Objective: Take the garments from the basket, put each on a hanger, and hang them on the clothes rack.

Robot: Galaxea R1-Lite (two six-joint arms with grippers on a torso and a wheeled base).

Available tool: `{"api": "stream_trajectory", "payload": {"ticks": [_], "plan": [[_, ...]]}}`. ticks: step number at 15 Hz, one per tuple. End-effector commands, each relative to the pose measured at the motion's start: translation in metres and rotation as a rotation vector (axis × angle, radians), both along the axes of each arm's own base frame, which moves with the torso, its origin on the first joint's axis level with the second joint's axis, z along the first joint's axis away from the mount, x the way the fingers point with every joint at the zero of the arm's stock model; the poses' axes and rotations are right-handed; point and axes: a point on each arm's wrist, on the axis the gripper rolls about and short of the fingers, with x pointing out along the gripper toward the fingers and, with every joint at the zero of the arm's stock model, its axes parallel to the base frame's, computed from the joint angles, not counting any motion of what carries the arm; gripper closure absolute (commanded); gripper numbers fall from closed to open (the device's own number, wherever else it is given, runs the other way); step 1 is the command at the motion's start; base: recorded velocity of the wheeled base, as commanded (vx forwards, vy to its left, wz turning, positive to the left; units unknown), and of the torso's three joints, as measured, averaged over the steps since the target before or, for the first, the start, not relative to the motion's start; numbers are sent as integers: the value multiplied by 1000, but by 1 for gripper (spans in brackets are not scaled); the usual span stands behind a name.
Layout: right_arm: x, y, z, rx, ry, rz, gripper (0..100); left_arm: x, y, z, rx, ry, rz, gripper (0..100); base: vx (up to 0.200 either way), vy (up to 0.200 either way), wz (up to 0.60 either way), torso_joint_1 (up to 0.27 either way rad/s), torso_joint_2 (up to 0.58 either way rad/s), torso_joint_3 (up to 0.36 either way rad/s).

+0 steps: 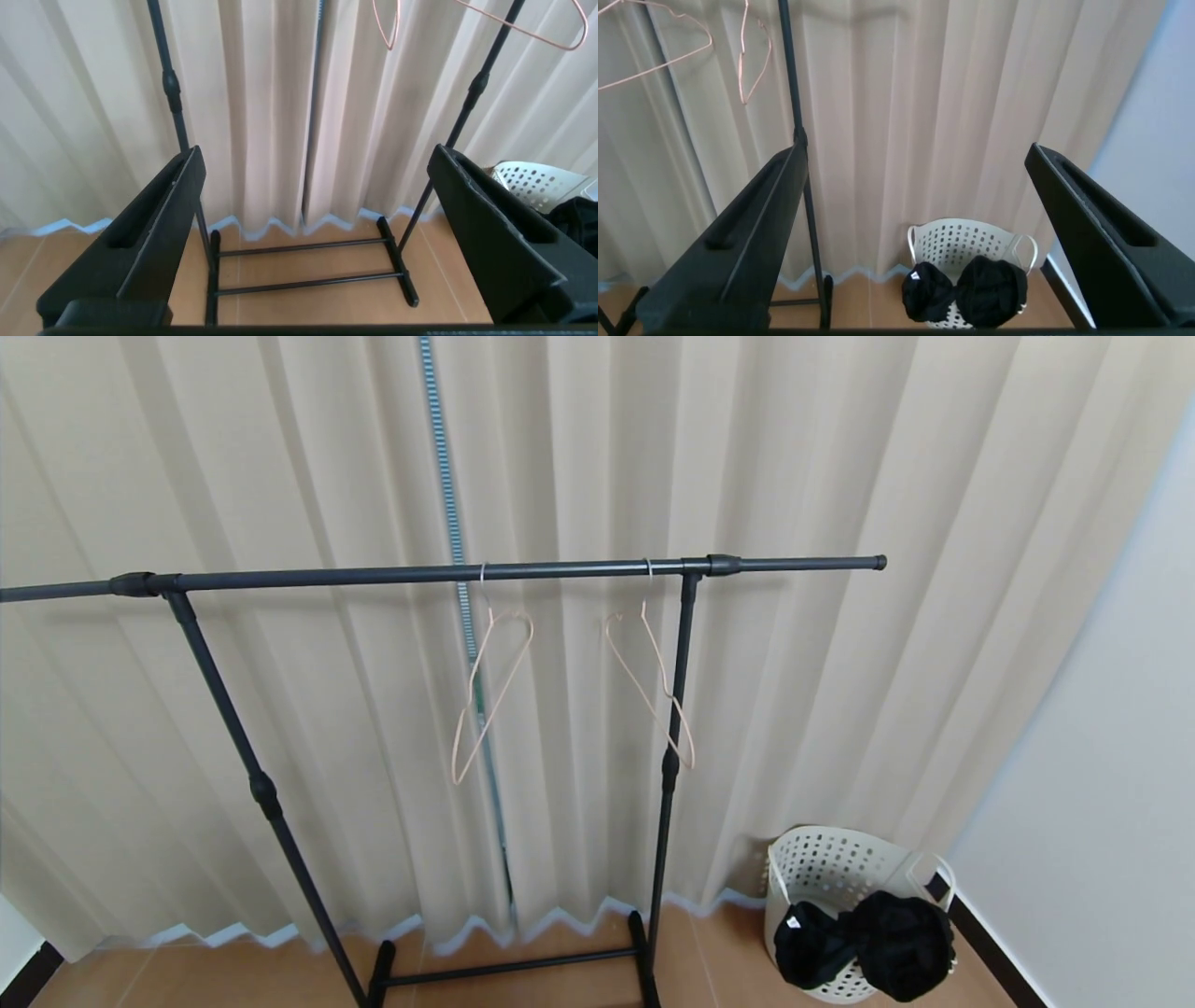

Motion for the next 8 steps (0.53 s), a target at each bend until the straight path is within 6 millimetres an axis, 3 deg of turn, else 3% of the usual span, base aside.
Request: {"api": "stream_trajectory", "payload": {"ticks": [1, 8], "plan": [[0, 0, 0, 0, 0, 0, 0, 0, 0, 0, 0, 0, 1, 0, 0, 0, 0, -159, 349, 188], [0, 0, 0, 0, 0, 0, 0, 0, 0, 0, -2, 0, -2, 0, 0, 0, 0, -159, 371, 210]]}}
